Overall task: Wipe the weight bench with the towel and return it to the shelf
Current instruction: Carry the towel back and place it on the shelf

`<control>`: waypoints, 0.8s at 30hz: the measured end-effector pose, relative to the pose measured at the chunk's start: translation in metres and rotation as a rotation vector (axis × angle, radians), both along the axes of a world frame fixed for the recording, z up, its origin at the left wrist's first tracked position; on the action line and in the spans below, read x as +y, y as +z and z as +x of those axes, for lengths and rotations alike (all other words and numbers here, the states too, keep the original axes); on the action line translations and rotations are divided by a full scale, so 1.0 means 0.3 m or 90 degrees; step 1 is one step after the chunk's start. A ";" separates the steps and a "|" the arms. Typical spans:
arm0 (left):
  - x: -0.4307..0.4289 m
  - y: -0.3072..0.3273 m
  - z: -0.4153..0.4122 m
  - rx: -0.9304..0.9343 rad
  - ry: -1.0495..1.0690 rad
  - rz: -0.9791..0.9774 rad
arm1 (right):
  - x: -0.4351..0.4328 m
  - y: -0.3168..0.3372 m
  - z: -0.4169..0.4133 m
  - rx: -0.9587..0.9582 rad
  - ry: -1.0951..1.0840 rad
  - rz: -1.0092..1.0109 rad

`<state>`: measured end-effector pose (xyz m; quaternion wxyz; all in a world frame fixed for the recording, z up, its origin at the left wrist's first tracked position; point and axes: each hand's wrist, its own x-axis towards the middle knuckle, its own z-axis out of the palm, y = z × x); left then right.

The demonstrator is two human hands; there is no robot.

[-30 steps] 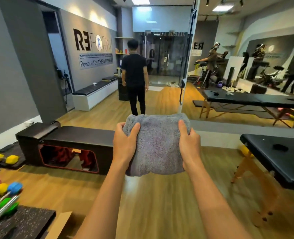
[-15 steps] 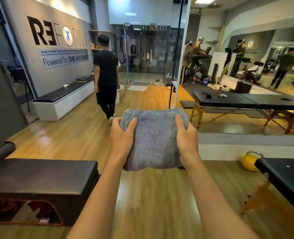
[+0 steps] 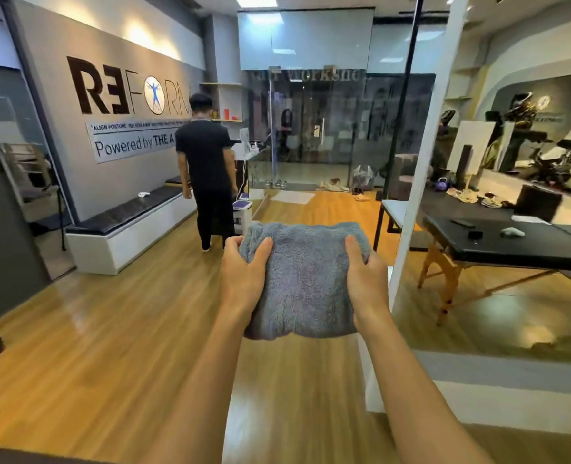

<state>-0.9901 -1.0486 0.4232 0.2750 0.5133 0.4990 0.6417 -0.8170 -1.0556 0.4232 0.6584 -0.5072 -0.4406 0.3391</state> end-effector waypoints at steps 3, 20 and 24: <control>0.401 -0.022 -0.012 0.004 -0.011 0.004 | 0.377 -0.017 -0.013 -0.004 -0.011 -0.009; 2.570 0.010 0.208 0.000 -0.094 0.005 | 2.480 -0.011 0.196 -0.016 -0.112 -0.015; 3.049 0.056 0.307 0.015 -0.117 0.002 | 2.938 0.026 0.283 0.001 -0.149 -0.023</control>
